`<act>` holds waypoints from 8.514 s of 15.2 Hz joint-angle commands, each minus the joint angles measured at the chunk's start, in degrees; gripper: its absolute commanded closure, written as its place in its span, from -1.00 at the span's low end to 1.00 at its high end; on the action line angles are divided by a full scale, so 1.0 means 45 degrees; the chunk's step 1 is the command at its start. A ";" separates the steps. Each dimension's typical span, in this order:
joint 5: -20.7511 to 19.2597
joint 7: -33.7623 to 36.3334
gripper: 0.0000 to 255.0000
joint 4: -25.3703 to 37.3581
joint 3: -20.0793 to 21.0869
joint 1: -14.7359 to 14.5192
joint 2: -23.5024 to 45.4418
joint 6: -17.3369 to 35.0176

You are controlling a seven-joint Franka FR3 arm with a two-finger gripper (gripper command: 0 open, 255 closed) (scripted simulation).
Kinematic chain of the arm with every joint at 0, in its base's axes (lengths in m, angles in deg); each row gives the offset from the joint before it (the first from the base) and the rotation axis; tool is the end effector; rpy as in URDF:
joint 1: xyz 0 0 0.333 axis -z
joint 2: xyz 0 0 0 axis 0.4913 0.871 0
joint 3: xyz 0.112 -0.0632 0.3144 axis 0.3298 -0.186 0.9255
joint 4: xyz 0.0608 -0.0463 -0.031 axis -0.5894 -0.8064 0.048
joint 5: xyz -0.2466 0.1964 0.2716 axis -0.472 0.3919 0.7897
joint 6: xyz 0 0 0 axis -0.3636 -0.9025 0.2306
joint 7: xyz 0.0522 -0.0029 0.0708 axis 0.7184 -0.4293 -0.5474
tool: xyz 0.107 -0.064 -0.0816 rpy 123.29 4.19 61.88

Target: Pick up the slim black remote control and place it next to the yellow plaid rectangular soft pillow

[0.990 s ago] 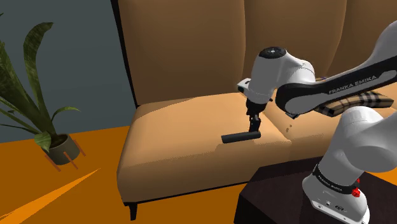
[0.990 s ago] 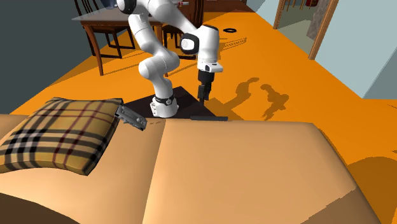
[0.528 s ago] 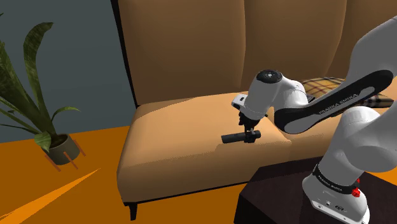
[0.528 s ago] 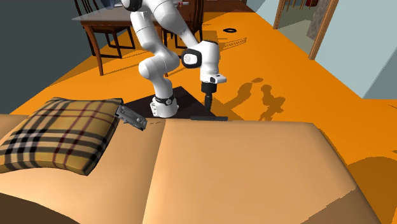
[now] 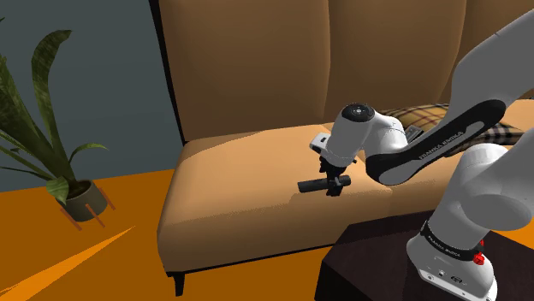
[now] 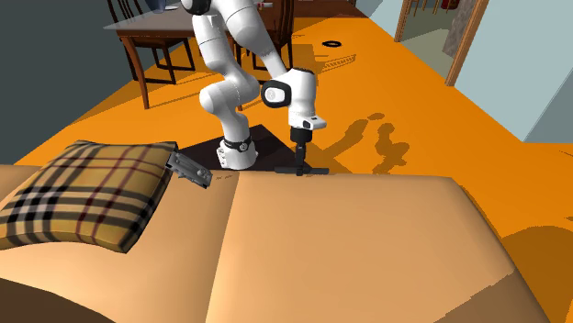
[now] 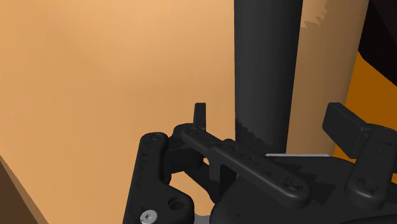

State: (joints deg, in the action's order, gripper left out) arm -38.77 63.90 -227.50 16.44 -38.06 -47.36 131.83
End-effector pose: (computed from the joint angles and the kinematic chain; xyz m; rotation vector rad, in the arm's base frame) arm 0.3394 0.1015 0.2671 2.5979 1.2212 0.2151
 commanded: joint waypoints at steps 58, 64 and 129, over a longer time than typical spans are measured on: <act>0.1791 -0.3446 1.00 0.4628 -0.1606 -0.1216 -0.4195 -0.8543; 0.0869 -0.5354 1.00 0.4522 -0.3419 -0.0380 -0.4293 -0.8085; 0.2653 -1.4507 1.00 0.5289 -1.3191 -0.0903 0.4316 0.1210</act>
State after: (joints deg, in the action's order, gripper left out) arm -26.86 -1.36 -203.71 -42.91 -42.12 -27.96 137.25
